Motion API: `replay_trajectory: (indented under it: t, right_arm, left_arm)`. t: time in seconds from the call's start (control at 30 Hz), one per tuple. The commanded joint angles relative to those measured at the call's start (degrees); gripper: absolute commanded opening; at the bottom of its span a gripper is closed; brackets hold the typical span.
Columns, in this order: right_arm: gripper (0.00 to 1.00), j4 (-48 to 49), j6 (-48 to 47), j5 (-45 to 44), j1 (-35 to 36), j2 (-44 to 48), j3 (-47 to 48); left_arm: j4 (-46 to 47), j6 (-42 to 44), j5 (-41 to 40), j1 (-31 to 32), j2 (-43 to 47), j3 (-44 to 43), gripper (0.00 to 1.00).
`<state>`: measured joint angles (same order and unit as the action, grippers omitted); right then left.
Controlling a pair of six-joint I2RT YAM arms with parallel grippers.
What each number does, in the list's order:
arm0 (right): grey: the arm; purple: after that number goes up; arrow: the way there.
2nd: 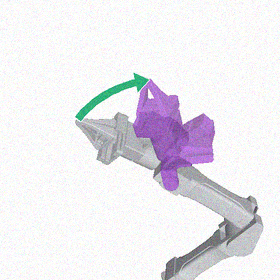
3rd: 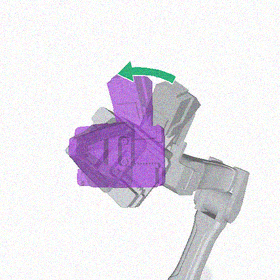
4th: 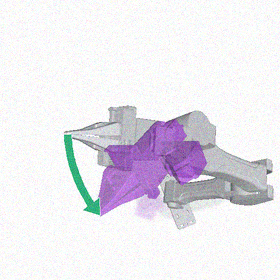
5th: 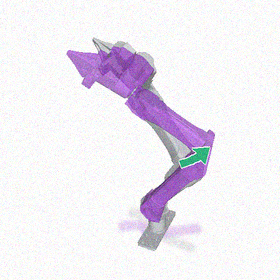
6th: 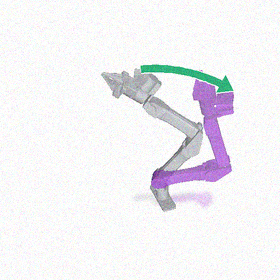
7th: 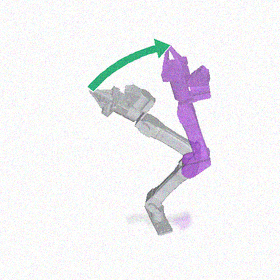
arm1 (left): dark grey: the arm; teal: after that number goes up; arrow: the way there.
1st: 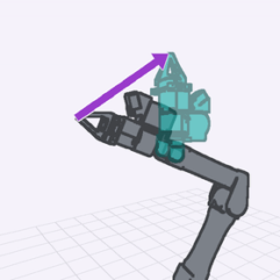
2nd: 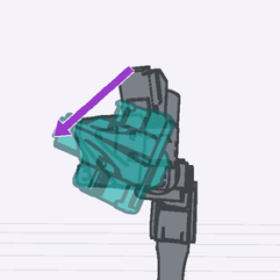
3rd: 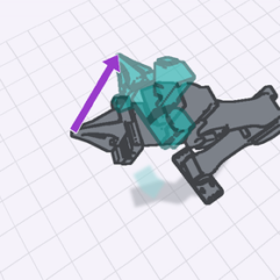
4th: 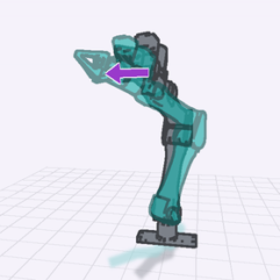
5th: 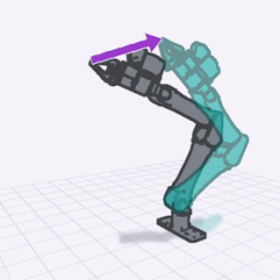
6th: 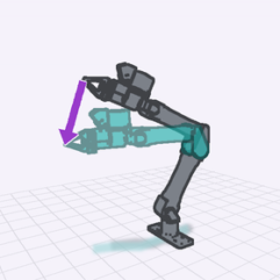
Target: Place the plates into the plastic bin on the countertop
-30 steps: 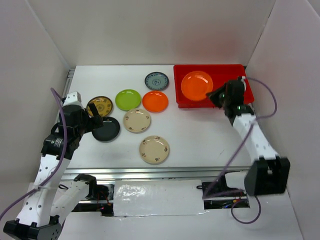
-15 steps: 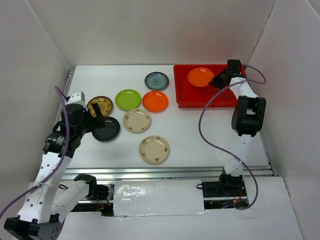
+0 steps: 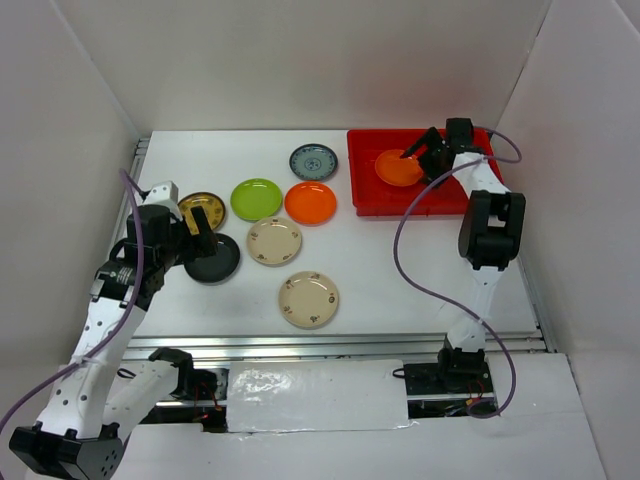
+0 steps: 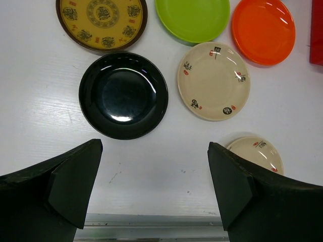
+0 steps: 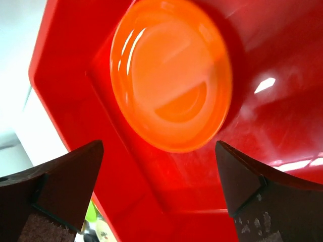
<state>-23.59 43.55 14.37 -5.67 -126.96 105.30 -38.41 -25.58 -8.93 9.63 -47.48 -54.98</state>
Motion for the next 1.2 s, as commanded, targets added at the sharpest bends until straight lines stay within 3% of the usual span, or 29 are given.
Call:
replay_trajectory:
  t: [0.0,0.1,0.13,0.23,0.33,0.4,0.47,0.67,0.93,1.0,1.1,1.13,1.17]
  right_arm:
    - [1.00,-0.22,-2.50,-2.58,1.89,11.60,-2.53]
    - [1.00,-1.44,-6.89,-10.39,5.31,21.96,-7.80]
    - [1.00,-2.59,-7.68,-15.81,8.54,24.62,-8.96]
    - [1.00,-2.25,-10.24,-20.33,15.94,34.91,-19.13]
    - [1.00,1.96,-11.91,-15.44,23.05,42.74,-33.36]
    - [1.00,7.21,-12.53,-6.84,27.70,45.81,-44.44]
    - [0.98,10.92,-11.74,-1.66,30.97,46.80,-53.03]
    - [0.93,20.24,-6.74,-2.34,39.33,45.40,-67.12]
    - [0.86,29.83,-4.09,0.74,43.90,39.42,-73.30]
    - [0.78,30.36,-3.04,0.22,45.31,37.31,-73.39]
    - [0.49,29.84,-1.46,-1.53,46.63,34.85,-72.78]
    - [0.31,29.83,-0.41,-2.23,46.63,34.67,-73.04]
    - [0.26,28.96,0.13,-4.24,46.63,35.11,-73.04]
  left_arm:
    - [3.34,0.62,4.08,0.30,-0.59,-0.04,0.99]
    - [3.00,0.80,5.85,0.22,-2.69,-0.56,0.99]
    - [2.65,0.80,5.33,0.22,-2.88,-0.83,0.99]
    - [2.55,0.36,4.62,0.30,-2.97,-0.74,0.99]
    - [2.12,-0.17,2.52,0.22,-2.70,-0.74,0.99]
    - [1.50,-0.52,0.85,0.22,-2.79,-0.74,0.99]
    - [1.41,-0.35,0.75,0.22,-2.96,-0.74,0.99]
    - [1.24,-0.34,0.49,0.22,-2.35,-0.57,0.99]
    - [1.41,0.01,0.58,0.22,-1.65,-0.48,0.99]
    - [1.24,0.01,0.58,0.22,-1.47,-0.39,0.99]
    - [1.32,-0.08,0.40,0.22,-1.30,-0.39,0.99]
    - [1.32,-0.08,0.32,0.22,-1.12,-0.39,0.99]
    - [1.32,-0.08,0.23,0.30,-1.12,-0.39,0.99]
